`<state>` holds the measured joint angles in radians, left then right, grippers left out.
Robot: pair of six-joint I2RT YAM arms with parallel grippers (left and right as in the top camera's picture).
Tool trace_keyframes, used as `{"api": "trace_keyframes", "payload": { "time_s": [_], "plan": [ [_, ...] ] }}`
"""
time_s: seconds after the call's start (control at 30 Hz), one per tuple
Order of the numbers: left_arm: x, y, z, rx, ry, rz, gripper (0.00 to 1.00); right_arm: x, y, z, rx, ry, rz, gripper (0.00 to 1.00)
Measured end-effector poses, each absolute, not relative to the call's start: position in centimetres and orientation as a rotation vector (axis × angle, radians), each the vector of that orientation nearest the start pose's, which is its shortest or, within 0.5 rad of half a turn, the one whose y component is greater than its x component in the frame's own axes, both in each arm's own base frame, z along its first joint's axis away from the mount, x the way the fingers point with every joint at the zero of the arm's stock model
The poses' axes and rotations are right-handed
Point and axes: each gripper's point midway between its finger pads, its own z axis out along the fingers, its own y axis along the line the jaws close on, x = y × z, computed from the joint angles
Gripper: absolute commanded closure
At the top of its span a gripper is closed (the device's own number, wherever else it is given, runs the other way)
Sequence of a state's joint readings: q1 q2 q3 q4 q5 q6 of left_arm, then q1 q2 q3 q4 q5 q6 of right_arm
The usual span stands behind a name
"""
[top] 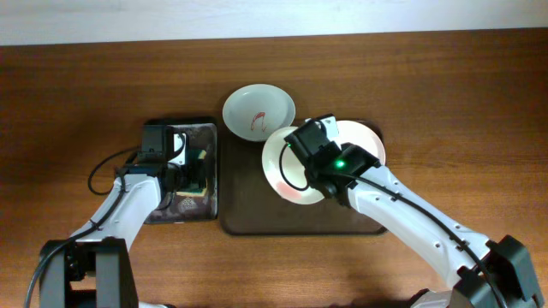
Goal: Clean dirty plates on tray and stack at the side
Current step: 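Carry the held plate with right gripper to the table's right side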
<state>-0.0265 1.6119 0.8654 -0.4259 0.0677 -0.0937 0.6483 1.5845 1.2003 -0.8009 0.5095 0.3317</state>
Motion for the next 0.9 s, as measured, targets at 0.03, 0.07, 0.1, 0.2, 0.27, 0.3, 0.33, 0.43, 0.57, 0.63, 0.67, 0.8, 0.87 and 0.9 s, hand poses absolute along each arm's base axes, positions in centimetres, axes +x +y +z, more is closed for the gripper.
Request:
{"api": "trace_keyframes", "payload": {
  "time_s": [0.03,0.07,0.1,0.2,0.27,0.3,0.33,0.43,0.57,0.63,0.67,0.8,0.87,0.9],
  "plan": [
    [35.2,-2.1,3.1,-0.071,2.718,-0.125,0.23,34.0,15.5,14.6,-0.279,2.487,-0.370,0.96],
    [35.4,-2.0,3.2,-0.072,2.710,-0.122,0.22,34.3,16.0,15.7,-0.294,2.445,-0.393,0.96],
    [35.8,-2.0,3.4,-0.070,2.692,-0.122,0.23,34.6,16.7,17.3,-0.303,2.386,-0.415,0.96],
    [36.0,-2.0,3.5,-0.070,2.685,-0.122,0.25,34.5,17.4,18.7,-0.317,2.314,-0.472,0.96],
    [36.5,-2.1,3.7,-0.068,2.662,-0.123,0.27,34.3,17.7,19.6,-0.331,2.257,-0.533,0.96],
    [36.6,-2.1,3.8,-0.066,2.657,-0.123,0.27,34.2,17.8,19.8,-0.333,2.244,-0.546,0.96],
    [36.9,-2.1,3.9,-0.067,2.643,-0.124,0.27,34.1,17.7,20.3,-0.331,2.209,-0.586,0.96],
    [37.5,-2.1,4.3,-0.065,2.614,-0.125,0.26,34.1,17.6,20.6,-0.326,2.190,-0.609,0.96],
    [37.4,-2.1,1.7,-0.068,2.664,-0.122,0.36,34.1,17.7,20.6,-0.328,2.194,-0.603,0.96],
    [37.8,-2.1,1.0,-0.068,2.660,-0.121,0.78,34.1,17.6,20.5,-0.327,2.195,-0.602,0.96],
    [38.2,-2.1,1.2,-0.064,2.642,-0.122,0.98,34.2,17.5,20.5,-0.325,2.197,-0.603,0.96],
    [38.7,-2.1,1.4,-0.060,2.618,-0.123,1.00,34.5,17.0,20.5,-0.297,2.206,-0.603,0.96],
    [38.8,-1.9,1.5,-0.064,2.615,-0.111,0.34,35.1,15.8,20.0,-0.238,2.253,-0.563,0.96],
    [38.8,-1.9,1.5,-0.063,2.616,-0.103,0.33,35.4,14.7,20.3,-0.190,2.273,-0.530,0.96]
  ]
}}
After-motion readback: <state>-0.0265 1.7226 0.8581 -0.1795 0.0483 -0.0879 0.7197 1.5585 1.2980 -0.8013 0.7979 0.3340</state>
